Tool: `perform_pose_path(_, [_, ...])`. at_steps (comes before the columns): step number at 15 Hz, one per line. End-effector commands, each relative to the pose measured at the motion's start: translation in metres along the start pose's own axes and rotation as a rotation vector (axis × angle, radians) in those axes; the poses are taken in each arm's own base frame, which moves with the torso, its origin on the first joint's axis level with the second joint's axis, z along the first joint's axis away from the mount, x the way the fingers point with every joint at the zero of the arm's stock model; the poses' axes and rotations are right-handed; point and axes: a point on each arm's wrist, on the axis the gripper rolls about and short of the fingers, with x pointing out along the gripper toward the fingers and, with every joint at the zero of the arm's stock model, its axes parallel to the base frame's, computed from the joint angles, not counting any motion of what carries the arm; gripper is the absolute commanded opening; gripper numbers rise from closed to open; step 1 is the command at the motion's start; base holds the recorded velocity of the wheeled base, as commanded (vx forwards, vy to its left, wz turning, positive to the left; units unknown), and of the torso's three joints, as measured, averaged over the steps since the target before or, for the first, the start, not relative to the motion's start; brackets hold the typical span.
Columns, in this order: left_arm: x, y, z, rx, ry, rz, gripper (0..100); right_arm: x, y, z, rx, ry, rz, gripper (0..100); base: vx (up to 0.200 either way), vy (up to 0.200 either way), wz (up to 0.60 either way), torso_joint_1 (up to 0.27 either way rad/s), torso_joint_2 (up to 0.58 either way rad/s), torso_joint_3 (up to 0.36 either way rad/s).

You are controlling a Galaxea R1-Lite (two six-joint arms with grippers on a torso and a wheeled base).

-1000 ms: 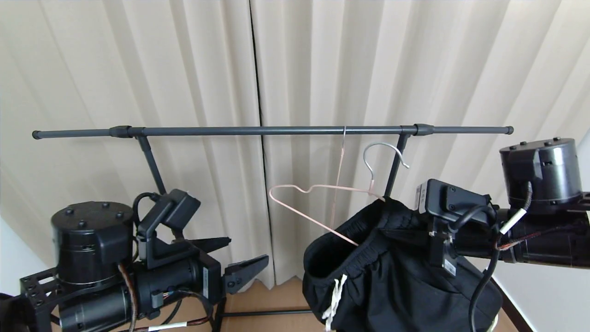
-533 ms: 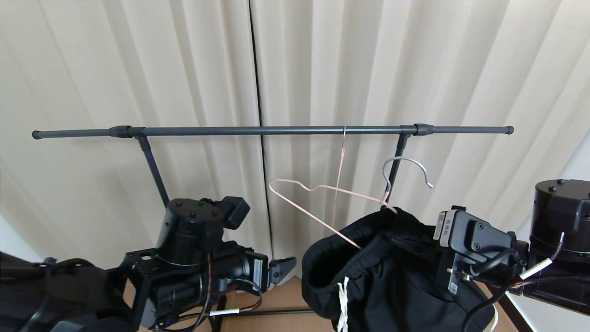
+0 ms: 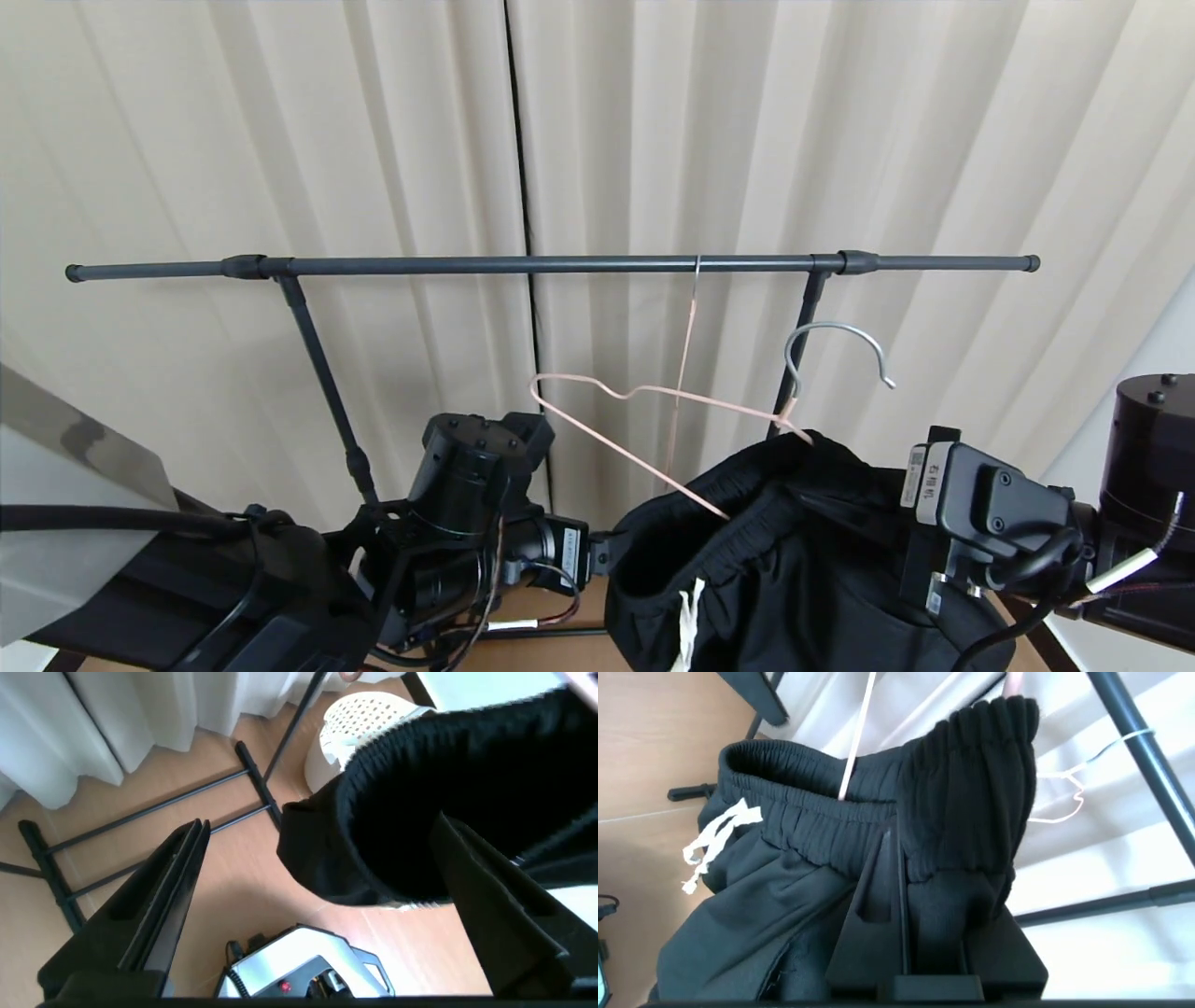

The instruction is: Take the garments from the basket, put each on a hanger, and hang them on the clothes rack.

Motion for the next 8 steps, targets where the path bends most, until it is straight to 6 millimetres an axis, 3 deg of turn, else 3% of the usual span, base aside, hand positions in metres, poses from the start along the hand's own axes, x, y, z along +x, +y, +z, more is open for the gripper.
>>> perform_pose_path(1, [0.008,0.001,-0.005,0.001,0.022,0.019,100,-0.005,0.002,0.005,-0.011,-0.024,0.001,0,0.0,0.0,0.0,0.0,0.0,0.0])
perform_pose_path(7, [0.025,-0.002,-0.012,0.001,0.044,0.047,100,-0.015,0.006,0.012,-0.019,-0.06,-0.003,0,0.0,0.0,0.0,0.0,0.0,0.0])
perform_pose_path(8, [0.026,-0.003,-0.013,0.001,0.045,0.057,0,-0.015,0.006,0.012,-0.019,-0.06,-0.003,0,0.0,0.0,0.0,0.0,0.0,0.0])
